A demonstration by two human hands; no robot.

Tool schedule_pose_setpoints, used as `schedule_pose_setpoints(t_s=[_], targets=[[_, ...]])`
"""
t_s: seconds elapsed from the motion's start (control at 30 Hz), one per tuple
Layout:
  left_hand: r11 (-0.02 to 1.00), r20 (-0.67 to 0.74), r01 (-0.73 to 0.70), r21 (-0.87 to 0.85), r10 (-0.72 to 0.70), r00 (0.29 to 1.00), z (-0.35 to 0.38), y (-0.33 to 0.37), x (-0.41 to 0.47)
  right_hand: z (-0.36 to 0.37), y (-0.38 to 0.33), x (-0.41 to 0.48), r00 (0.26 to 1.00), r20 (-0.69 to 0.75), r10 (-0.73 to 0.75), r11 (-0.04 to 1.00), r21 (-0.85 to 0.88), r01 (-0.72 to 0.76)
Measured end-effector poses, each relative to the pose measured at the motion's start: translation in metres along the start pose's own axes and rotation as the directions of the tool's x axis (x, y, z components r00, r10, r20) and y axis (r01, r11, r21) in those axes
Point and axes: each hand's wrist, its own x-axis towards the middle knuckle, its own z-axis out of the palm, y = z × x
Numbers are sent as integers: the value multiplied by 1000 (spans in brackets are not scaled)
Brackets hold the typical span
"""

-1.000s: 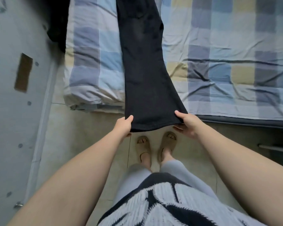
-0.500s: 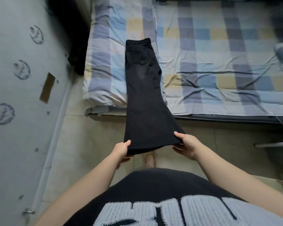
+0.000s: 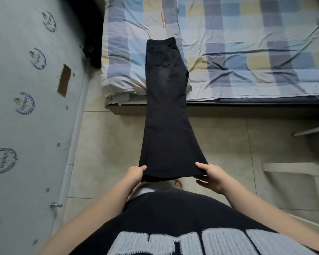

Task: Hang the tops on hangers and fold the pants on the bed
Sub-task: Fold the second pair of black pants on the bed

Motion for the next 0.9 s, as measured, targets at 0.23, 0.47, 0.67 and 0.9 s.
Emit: schedule_pose_setpoints(t_s=[0.23, 0.47, 0.67, 0.9], targets=[[970, 46, 34, -240, -24, 999, -8, 37, 2, 9, -39, -4, 996, -48, -79, 988, 132, 84], [820, 175, 67, -568, 40, 984, -20, 137, 22, 31, -145, 4, 980, -80, -180, 950, 245, 194], [710, 246, 105, -696, 99, 964, -47, 268, 68, 64, -284, 39, 971, -56, -234, 944, 226, 241], [763, 292, 127, -633, 84, 953, -88, 440, 131, 113, -459, 80, 976, -88, -197, 947, 239, 213]])
